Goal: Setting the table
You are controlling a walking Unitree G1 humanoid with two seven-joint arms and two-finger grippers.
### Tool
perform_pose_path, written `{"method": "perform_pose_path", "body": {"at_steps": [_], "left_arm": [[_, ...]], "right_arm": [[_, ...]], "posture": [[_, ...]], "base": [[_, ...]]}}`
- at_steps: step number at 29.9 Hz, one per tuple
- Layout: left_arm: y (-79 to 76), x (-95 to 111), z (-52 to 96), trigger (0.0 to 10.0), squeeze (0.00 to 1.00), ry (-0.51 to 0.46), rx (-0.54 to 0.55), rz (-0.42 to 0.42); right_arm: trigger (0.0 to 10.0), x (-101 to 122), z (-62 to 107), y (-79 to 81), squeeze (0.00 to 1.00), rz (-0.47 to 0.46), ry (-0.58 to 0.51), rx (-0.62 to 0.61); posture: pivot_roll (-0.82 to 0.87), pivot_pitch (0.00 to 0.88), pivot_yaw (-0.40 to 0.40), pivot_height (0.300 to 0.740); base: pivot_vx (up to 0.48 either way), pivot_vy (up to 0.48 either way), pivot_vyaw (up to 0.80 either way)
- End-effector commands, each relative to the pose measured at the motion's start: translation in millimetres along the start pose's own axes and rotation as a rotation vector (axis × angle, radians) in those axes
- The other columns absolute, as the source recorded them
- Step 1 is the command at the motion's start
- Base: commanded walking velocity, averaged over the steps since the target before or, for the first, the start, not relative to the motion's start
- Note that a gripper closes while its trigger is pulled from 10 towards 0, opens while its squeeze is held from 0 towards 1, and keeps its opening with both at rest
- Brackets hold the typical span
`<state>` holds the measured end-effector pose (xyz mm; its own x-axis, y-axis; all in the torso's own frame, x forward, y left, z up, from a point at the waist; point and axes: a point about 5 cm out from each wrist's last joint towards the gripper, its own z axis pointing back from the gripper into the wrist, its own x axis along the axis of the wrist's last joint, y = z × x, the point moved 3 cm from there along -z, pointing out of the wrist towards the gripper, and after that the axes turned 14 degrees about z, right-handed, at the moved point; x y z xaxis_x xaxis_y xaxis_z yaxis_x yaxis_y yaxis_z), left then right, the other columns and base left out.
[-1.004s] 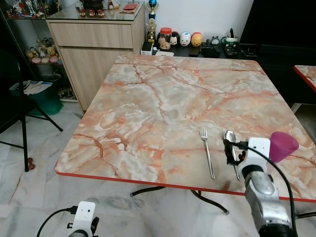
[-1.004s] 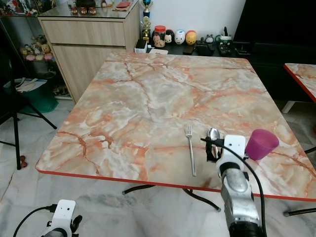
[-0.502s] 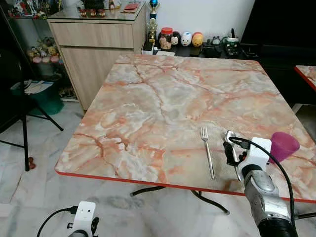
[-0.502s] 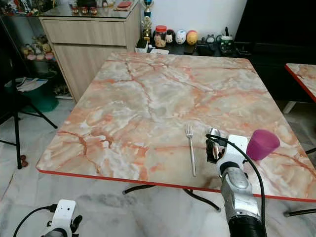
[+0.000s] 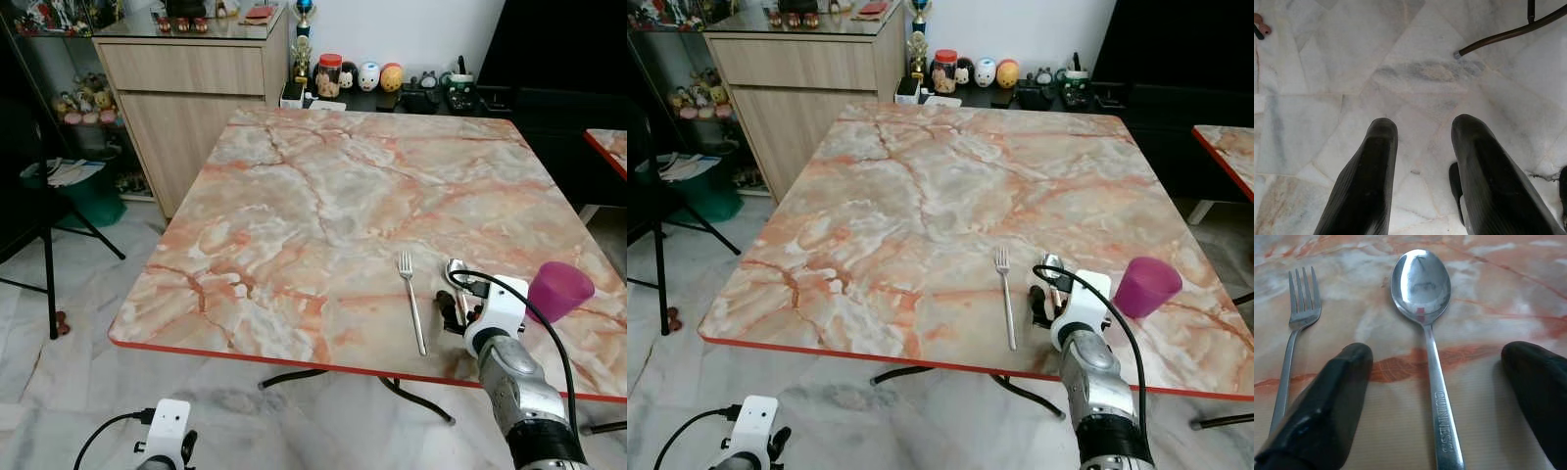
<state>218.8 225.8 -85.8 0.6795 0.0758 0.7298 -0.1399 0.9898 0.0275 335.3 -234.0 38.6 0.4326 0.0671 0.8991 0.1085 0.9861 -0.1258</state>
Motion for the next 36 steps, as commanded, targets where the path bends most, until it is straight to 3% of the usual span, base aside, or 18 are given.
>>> {"method": "perform_pose_path", "body": {"at_steps": [1,2,11,20,26,36], "left_arm": [[-0.1,-3,0.7,10.0,0.0,0.014,-0.006,-0.015],[-0.1,-4,0.7,10.0,0.0,0.016,-0.006,-0.014],[-0.9,-5,0.8,10.0,0.0,0.02,-0.008,-0.012],[2.1,-11,3.2,10.0,0.0,0.039,-0.017,-0.03],[1.2,-4,0.9,10.0,0.0,0.027,-0.019,-0.033],[-3.4,-13,3.0,10.0,0.0,0.047,-0.018,-0.015]], "right_arm": [[4.7,0,-2.0,2.9,0.0,-0.001,0.019,0.008],[0.0,-1,-3.4,4.3,0.0,0.0,0.032,0.011],[0.0,-3,-5.0,4.4,0.0,0.002,0.05,0.007],[0.0,-19,-0.9,11.0,0.0,0.037,0.087,0.033],[0.0,-14,-1.1,17.6,0.0,0.061,0.069,0.052],[0.0,-15,-0.2,15.1,0.0,0.093,0.068,0.051]], "posture": [[-0.01,0.0,-0.02,0.74],[-0.01,0.0,-0.021,0.74],[-0.01,0.0,-0.021,0.74],[0.0,0.0,-0.028,0.74],[-0.01,0.0,-0.027,0.74],[-0.01,0.0,-0.041,0.74]], "base": [[0.0,0.0,0.0],[0.0,0.0,0.0],[0.0,0.0,0.0],[0.0,0.0,0.0],[0.0,0.0,0.0],[0.0,0.0,0.0]]}}
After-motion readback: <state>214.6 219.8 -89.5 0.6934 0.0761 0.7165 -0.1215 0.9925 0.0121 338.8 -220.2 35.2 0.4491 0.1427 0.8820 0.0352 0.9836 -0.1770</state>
